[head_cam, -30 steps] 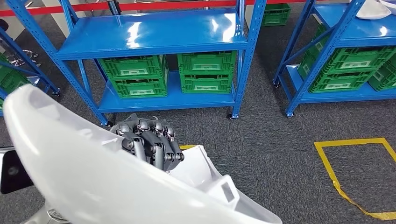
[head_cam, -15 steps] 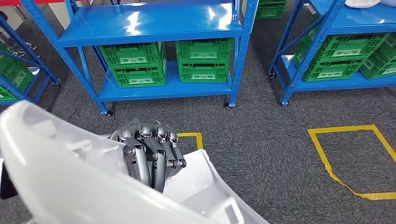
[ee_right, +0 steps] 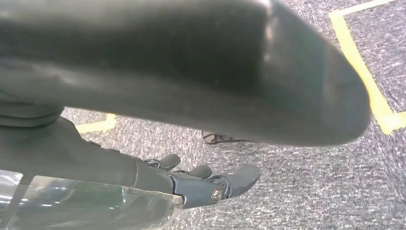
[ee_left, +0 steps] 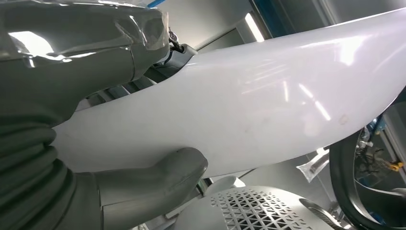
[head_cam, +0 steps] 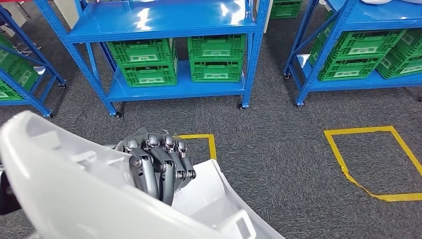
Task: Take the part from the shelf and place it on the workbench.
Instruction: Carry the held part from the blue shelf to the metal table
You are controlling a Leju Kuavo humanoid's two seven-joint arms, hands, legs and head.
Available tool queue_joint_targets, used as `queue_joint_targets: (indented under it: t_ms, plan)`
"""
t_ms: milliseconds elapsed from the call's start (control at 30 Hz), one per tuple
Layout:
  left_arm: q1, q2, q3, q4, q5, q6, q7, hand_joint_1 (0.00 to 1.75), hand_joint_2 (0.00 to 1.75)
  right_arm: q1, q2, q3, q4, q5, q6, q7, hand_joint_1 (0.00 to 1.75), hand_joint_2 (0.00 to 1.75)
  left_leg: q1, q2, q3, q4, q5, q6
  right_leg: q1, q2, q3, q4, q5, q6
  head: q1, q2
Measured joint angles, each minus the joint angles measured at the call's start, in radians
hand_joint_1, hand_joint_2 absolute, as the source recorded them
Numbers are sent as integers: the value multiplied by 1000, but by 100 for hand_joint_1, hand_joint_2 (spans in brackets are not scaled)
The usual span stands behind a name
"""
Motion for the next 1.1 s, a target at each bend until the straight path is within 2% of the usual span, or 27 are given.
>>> queue_joint_targets:
  t_ms: [67, 100, 167, 200, 233, 267, 300, 367, 433, 500, 533, 567, 600, 667, 700, 733, 767, 800, 833, 867, 900, 933, 967, 1000, 1033, 1067, 1100]
  plan:
    - [0, 0, 0, 0, -1, 1, -2, 175, 175, 2, -1, 1, 5, 2, -5, -2, 0, 0, 0, 4, -4, -19, 19, 10, -3, -1, -9, -2, 1, 8, 0, 0]
    - [0, 0, 0, 0, -2, 2, -3, 175, 175, 3, -2, 1, 8, 3, -6, -2, 0, 0, 1, 6, -10, -27, 32, 17, -2, 0, -17, 14, -19, 5, 2, 0]
    - [2, 0, 0, 0, -2, 3, -6, 175, 175, 4, -6, 2, 13, 6, -8, -2, 0, 0, 0, 10, -33, -33, 56, 27, -1, 0, -49, 110, -100, -8, 5, 0]
    - [3, 0, 0, 0, -3, 4, -7, 175, 175, 4, -8, 2, 15, 7, -9, -2, 0, 0, -3, 9, -49, -30, 66, 30, 0, 0, -67, 182, -141, -11, 6, 0]
    - [5, 0, 0, 0, -4, 4, -7, 175, 175, 4, -10, 2, 17, 8, -9, -3, 0, 0, -5, 10, -66, -25, 76, 31, 1, 0, -79, 246, -167, -8, 7, 0]
    - [7, 0, 0, 0, -4, 5, -7, 175, 175, 4, -12, 2, 19, 8, -9, -3, 0, 0, -7, 10, -83, -20, 85, 32, 2, 0, -79, 286, -170, -1, 7, 0]
    - [8, 0, 0, 0, -4, 5, -7, 175, 175, 4, -12, 3, 20, 8, -9, -3, 0, 0, -8, 10, -100, -13, 94, 32, 2, 0, -62, 292, -155, 9, 7, 0]
    - [9, 1, 0, 1, -4, 5, -7, 175, 175, 3, -13, 3, 21, 9, -9, -3, 0, 0, -8, 9, -134, 3, 110, 29, 3, 0, 19, 200, -113, 22, 7, 0]
    - [10, 0, 0, 0, -4, 5, -7, 175, 175, 0, -17, 4, 22, 9, -9, -4, 0, 0, -11, 8, -160, 19, 124, 21, 8, 1, 114, 55, -119, 11, 7, 0]
    - [11, 0, 0, -1, -4, 5, -8, 175, 175, -1, -20, 4, 23, 9, -9, -5, 0, 0, -11, 9, -174, 25, 142, 11, 15, 2, 146, -13, -136, -6, 6, 0]
    - [12, 1, 0, -1, -4, 5, -8, 175, 175, 0, -19, 4, 24, 9, -9, -6, 0, 0, -11, 9, -177, 23, 151, 6, 13, 1, 136, -14, -129, -15, 6, 0]
    - [12, 2, 0, -1, -4, 5, -8, 175, 175, 0, -19, 4, 26, 9, -9, -6, 0, 0, -10, 8, -184, 26, 147, 0, 11, 0, 127, -15, -119, -22, 8, 0]
    - [12, 3, 1, -1, -4, 5, -9, 175, 175, 0, -19, 4, 28, 9, -9, -6, 0, 0, -8, 6, -191, 38, 126, -7, 8, -2, 117, -16, -107, -31, 7, 0]
    - [13, 4, 1, 0, -5, 5, -9, 175, 175, -2, -19, 5, 31, 9, -9, -7, 0, 0, 0, 5, -212, 116, 29, -23, 4, -6, 92, -17, -80, -42, 6, 0]
    - [13, 5, 1, 0, -5, 5, -9, 175, 175, -2, -18, 6, 32, 9, -10, -7, 0, 0, 7, 5, -221, 181, -23, -30, 4, -6, 78, -16, -66, -43, 4, 0]
    - [14, 6, 1, 0, -5, 5, -9, 175, 175, -2, -17, 8, 34, 9, -10, -7, 0, 0, 12, 5, -227, 246, -56, -36, 4, -7, 62, -15, -53, -42, 4, 0]
    - [14, 7, 1, 1, -5, 5, -9, 175, 175, -2, -17, 9, 36, 9, -11, -7, 0, 0, 18, 6, -225, 295, -63, -40, 4, -7, 46, -15, -40, -40, 4, 0]
    - [14, 7, 0, 2, -5, 5, -9, 175, 175, -2, -17, 10, 37, 9, -11, -7, 0, 0, 22, 6, -210, 314, -48, -42, 4, -8, 30, -14, -27, -38, 4, 0]
    - [14, 8, 0, 2, -5, 5, -9, 175, 175, -2, -17, 11, 38, 9, -11, -7, 0, 0, 25, 6, -178, 297, -18, -43, 4, -8, 15, -14, -14, -36, 4, 0]
    - [14, 8, 0, 2, -5, 5, -9, 175, 175, -2, -17, 11, 38, 9, -11, -7, 0, 0, 27, 6, -127, 245, 7, -41, 4, -7, 1, -14, -1, -32, 4, 0]
    - [12, 7, 0, 2, -5, 5, -9, 175, 175, -2, -17, 12, 39, 9, -11, -7, 0, 0, 26, 5, -62, 164, 10, -38, 5, -6, -9, -13, 10, -28, 3, 0]
    - [11, 6, 0, 1, -5, 5, -9, 175, 175, -1, -16, 12, 40, 9, -11, -7, 0, 0, 24, 5, -1, 79, -2, -35, 5, -5, -17, -14, 22, -22, 4, 0]
    - [10, 6, 0, 1, -5, 5, -10, 175, 175, -1, -16, 13, 41, 9, -11, -7, 0, 0, 21, 4, 41, 15, -19, -30, 5, -4, -21, -17, 35, -15, 5, 0]
    - [9, 5, 1, 1, -5, 4, -10, 175, 175, -1, -17, 13, 41, 9, -11, -7, 0, 0, 16, 4, 60, -24, -32, -25, 4, -4, -24, -22, 48, -7, 5, 0]
    - [9, 5, 1, 1, -5, 4, -11, 175, 175, 0, -17, 13, 42, 9, -11, -7, 0, 0, 12, 4, 57, -37, -27, -19, 3, -4, -25, -31, 63, 1, 5, 0]
    - [9, 5, 1, 1, -5, 4, -11, 175, 175, 1, -16, 13, 43, 9, -11, -7, 0, 0, 12, 6, 45, -39, -12, -10, 0, -4, -28, -37, 73, 6, 5, 0]
    - [8, 5, 0, 1, -5, 4, -11, 175, 175, 3, -16, 13, 44, 9, -11, -7, 0, 0, 12, 7, 32, -45, 4, -1, -1, -4, -37, -33, 65, 6, 4, 0]
